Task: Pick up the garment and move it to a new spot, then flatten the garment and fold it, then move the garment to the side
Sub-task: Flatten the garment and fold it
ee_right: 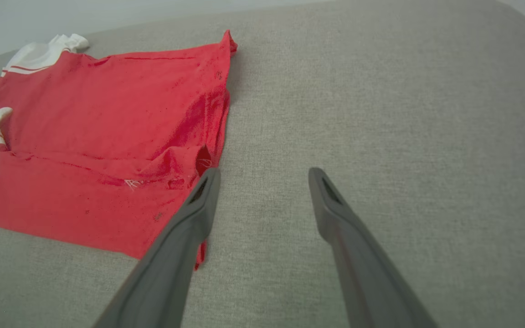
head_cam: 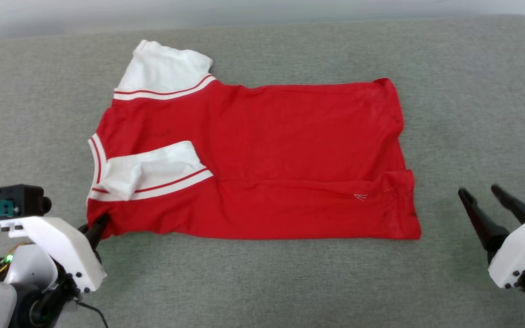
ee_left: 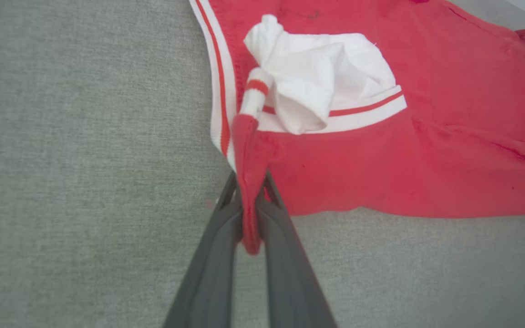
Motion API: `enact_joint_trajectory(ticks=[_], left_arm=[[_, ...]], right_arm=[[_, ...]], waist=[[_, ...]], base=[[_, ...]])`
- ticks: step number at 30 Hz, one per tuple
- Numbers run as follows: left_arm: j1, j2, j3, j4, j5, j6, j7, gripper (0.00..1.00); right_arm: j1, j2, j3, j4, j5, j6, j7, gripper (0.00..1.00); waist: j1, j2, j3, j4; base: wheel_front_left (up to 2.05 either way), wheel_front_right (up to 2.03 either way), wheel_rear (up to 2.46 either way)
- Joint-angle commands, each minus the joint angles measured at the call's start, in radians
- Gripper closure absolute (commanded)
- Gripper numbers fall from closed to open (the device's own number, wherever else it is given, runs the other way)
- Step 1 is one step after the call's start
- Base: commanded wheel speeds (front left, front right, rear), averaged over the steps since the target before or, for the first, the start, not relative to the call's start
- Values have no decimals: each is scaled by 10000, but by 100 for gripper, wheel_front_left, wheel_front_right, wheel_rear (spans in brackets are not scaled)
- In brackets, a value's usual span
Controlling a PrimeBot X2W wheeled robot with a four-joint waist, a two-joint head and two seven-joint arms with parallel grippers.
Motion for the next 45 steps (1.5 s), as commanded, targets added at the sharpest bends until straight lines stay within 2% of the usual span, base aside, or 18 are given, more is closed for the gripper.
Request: enact_joint_trajectory(ticks=[1, 4, 7, 11, 17, 18, 19, 20, 32, 39, 45], left_arm=[[-49, 23, -41, -217, 133, 66, -100, 100], [-127, 14, -182, -809, 361, 142, -138, 100], [-249, 11, -332, -1237, 561, 204, -159, 100], [-410, -87, -491, -1525, 728, 292, -206, 100], [-557, -233, -736, -1436, 896, 336, -192, 100], [-543, -219, -762, -1370, 939, 370, -155, 100], [-498, -180, -798, -1320, 988, 450, -100, 100], [-455, -146, -837, -1285, 1035, 484, -46, 100], [-143, -144, -840, -1498, 1129, 416, -440, 100], [646, -75, -874, -1735, 1108, 620, -448, 100], [1743, -330, -861, -1601, 673, 805, -455, 100]], right_arm=[[41, -132, 22, 23, 166, -8, 596, 0], [-62, -357, 97, -10, 491, -8, 2119, 0], [-335, -348, 337, -72, 653, -8, 2952, 0], [-739, -205, 799, 330, 754, -8, 3380, 0], [-1276, -23, 1531, 1693, 1081, -8, 3709, 0], [-1294, 13, 1650, 1864, 1171, -8, 3772, 54], [-1308, 53, 1760, 1991, 1226, -6, 3819, 91], [-1325, 43, 1846, 2098, 1248, -5, 3840, 100], [-1616, -594, 1983, 1456, 1160, -6, 3217, 100], [-972, -705, 1859, 925, 1073, -6, 3518, 100], [-10, -563, 1401, 491, 959, -6, 3888, 100]], waist=[[0, 0, 5, 191], [0, 0, 134, 401], [0, 0, 345, 601], [0, 0, 642, 807], [0, 0, 832, 1016], [0, 0, 818, 1035], [0, 0, 801, 1041], [0, 0, 773, 1040], [0, 0, -244, 880], [0, 0, -1176, 880], [0, 0, -1581, 906]], base=[[0, 0, 0], [0, 0, 0], [0, 0, 0], [0, 0, 0], [0, 0, 0], [0, 0, 0], [0, 0, 0], [0, 0, 0], [0, 0, 0], [0, 0, 0], [0, 0, 0]])
